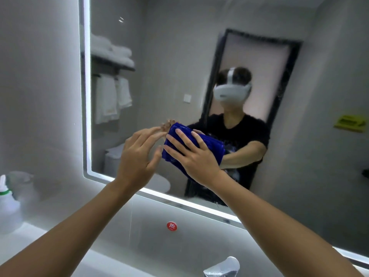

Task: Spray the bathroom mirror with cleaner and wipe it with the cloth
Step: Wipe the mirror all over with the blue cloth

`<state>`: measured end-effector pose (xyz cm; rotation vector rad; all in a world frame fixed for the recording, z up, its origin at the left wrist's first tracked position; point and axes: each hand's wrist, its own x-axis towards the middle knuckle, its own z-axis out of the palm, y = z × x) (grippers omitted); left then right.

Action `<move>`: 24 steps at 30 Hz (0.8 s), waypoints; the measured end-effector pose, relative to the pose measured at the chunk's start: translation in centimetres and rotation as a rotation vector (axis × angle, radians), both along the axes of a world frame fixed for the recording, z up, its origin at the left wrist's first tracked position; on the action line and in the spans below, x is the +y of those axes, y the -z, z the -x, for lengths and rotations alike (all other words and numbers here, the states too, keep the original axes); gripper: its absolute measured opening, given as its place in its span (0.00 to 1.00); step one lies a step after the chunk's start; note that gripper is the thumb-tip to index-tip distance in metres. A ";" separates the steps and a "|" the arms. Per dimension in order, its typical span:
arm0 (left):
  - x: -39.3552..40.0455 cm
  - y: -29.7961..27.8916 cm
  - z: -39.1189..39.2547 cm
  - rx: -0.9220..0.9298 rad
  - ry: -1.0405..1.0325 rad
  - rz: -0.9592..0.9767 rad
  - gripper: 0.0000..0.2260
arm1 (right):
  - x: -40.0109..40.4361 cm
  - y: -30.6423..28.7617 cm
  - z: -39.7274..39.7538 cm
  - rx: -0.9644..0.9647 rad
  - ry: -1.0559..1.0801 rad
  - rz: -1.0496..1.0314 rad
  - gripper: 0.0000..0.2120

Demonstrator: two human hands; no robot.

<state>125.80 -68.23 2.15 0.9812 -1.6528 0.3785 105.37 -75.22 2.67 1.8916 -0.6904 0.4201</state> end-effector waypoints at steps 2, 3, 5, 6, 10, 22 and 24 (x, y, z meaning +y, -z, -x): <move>0.0 0.2 0.4 -0.018 0.000 -0.012 0.17 | 0.0 -0.1 0.4 0.005 -0.013 -0.005 0.23; 0.0 0.2 0.7 -0.030 0.003 -0.020 0.17 | 0.0 -0.2 0.5 0.006 -0.023 -0.008 0.23; -0.1 0.1 1.4 -0.057 0.009 -0.025 0.16 | 0.1 -0.5 0.8 0.008 -0.048 -0.019 0.22; 0.0 0.0 1.8 -0.072 0.011 -0.018 0.15 | 0.1 -0.5 1.1 0.008 -0.061 -0.024 0.22; 0.4 -0.8 3.7 -0.118 0.034 0.007 0.16 | 0.7 -0.8 3.9 0.008 -0.075 0.004 0.21; 0.7 -2.7 16.8 -0.161 0.195 0.080 0.15 | 5.3 -1.1 21.0 -0.073 -0.045 0.168 0.19; 0.9 -3.0 19.6 -0.179 0.236 0.102 0.15 | 6.4 -1.0 24.6 -0.092 -0.023 0.175 0.19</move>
